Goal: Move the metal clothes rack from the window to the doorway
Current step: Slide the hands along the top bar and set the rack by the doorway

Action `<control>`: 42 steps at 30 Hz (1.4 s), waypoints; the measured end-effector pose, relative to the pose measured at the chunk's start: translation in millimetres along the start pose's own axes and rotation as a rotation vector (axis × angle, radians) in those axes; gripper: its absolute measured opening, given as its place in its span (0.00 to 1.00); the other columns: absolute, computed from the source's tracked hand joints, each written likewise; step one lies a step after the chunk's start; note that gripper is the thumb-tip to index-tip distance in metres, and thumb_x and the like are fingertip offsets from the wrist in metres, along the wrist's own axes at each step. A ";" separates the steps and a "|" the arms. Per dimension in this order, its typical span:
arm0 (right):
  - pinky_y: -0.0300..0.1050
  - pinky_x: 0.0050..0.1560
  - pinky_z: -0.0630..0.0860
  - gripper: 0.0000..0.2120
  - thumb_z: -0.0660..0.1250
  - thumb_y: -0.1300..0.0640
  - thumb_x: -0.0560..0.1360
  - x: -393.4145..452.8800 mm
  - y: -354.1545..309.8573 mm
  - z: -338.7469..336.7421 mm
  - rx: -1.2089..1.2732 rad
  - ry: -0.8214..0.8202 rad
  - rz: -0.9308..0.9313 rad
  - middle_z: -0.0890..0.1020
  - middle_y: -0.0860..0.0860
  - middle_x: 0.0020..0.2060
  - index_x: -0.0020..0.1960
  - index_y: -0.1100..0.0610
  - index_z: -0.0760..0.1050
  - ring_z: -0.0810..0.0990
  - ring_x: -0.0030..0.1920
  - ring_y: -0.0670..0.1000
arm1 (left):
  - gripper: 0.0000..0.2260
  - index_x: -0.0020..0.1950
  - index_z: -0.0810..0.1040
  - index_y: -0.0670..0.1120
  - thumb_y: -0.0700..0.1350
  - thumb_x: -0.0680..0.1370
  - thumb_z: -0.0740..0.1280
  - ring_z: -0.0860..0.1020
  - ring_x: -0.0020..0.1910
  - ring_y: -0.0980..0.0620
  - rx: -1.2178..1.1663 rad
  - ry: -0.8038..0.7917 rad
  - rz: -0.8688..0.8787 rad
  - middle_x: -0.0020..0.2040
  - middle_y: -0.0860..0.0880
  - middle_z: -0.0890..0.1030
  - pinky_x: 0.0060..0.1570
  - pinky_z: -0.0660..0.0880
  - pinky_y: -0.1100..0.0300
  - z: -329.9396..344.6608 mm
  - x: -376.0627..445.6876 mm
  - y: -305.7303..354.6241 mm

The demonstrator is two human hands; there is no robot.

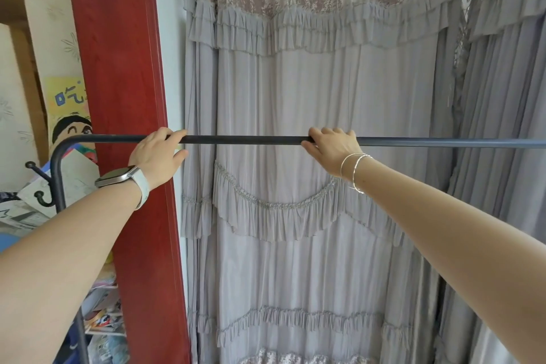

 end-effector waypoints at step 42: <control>0.51 0.47 0.59 0.19 0.48 0.38 0.78 -5.0 69.9 15.8 0.074 0.101 0.068 0.73 0.48 0.38 0.44 0.51 0.66 0.71 0.45 0.54 | 0.32 0.77 0.57 0.48 0.40 0.74 0.64 0.67 0.69 0.45 -0.024 -0.097 0.034 0.73 0.46 0.64 0.56 0.73 0.50 26.5 5.7 69.1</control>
Point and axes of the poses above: each hand's wrist, its own x-axis towards the middle knuckle, its own z-axis out of the palm, y = z × x, the point moved 6 cm from there along x, towards the middle knuckle
